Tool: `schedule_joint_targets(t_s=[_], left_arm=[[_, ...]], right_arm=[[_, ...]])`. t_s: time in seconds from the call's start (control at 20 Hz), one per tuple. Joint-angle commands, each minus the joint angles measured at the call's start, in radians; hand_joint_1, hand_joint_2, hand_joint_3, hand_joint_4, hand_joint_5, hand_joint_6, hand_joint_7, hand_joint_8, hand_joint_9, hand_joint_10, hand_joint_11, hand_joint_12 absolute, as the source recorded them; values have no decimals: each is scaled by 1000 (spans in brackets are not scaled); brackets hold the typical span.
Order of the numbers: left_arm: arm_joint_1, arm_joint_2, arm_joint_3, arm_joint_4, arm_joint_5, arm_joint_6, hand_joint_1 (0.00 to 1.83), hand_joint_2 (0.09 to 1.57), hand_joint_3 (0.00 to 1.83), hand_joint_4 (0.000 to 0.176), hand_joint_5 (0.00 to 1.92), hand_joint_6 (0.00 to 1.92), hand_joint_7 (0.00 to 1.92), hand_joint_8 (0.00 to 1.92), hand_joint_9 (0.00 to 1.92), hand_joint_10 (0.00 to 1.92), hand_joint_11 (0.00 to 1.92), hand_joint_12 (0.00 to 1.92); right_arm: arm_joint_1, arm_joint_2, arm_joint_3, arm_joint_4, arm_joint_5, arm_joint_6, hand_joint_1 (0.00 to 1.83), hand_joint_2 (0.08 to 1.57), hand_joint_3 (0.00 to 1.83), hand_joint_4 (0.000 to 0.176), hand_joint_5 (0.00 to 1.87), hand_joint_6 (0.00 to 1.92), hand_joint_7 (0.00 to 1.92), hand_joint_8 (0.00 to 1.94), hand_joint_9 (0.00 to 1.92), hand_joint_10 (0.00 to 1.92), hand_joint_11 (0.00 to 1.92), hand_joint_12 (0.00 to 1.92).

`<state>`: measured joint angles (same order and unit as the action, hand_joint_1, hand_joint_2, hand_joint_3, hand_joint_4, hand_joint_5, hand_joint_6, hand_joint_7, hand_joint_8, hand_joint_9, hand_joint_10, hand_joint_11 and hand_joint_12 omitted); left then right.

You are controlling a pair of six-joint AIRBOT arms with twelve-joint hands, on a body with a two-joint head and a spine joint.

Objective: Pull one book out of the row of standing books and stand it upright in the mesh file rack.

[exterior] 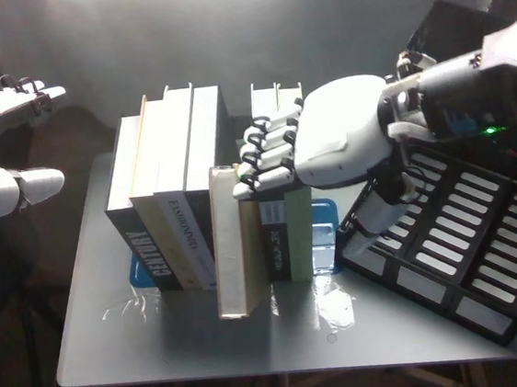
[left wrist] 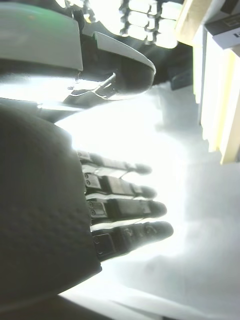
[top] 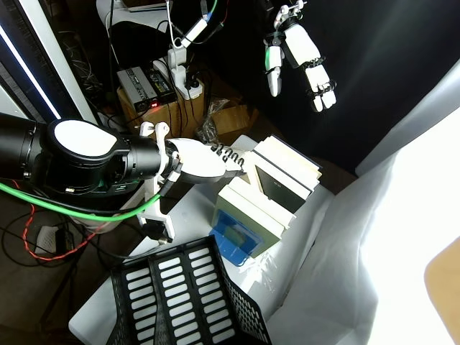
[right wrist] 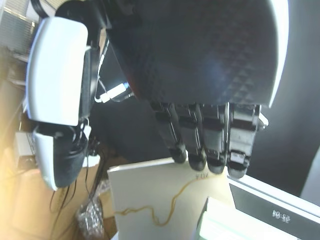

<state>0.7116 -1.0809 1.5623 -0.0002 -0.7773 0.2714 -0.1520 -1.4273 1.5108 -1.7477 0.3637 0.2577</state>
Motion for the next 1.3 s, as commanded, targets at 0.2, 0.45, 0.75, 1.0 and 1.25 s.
schedule_joint_targets(t_s=[0.2, 0.45, 0.75, 1.0, 1.25], left_arm=[[25, 18, 2, -51, -122, -17, 506, 1350, 17, 35, 136, 30, 39, 11, 0, 0, 0, 0], [52, 30, -13, -81, -145, -16, 428, 1408, 33, 26, 110, 13, 0, 0, 0, 0, 0, 0], [73, 40, -22, -115, -167, -9, 418, 1407, 15, 31, 108, 9, 0, 0, 0, 0, 0, 0], [73, 41, -22, -125, -174, -1, 130, 1475, 37, 0, 0, 0, 0, 0, 0, 0, 0, 0], [85, 43, -19, -140, -174, -1, 371, 1380, 0, 13, 38, 10, 0, 0, 0, 0, 0, 0]], right_arm=[[28, -4, -6, 30, 6, -8, 638, 980, 10, 35, 0, 0, 0, 0, 0, 0, 0, 0], [76, 23, -57, 63, 29, -62, 558, 1003, 17, 20, 0, 0, 0, 0, 0, 0, 0, 0], [82, -22, -51, 28, 20, -84, 701, 976, 0, 0, 0, 0, 0, 0, 0, 0, 0, 0], [46, -96, -11, -43, -10, -82, 688, 986, 1, 0, 0, 0, 0, 0, 0, 0, 0, 0], [-12, -135, 10, -106, -20, -51, 734, 927, 0, 1, 0, 0, 0, 0, 0, 0, 0, 0]])
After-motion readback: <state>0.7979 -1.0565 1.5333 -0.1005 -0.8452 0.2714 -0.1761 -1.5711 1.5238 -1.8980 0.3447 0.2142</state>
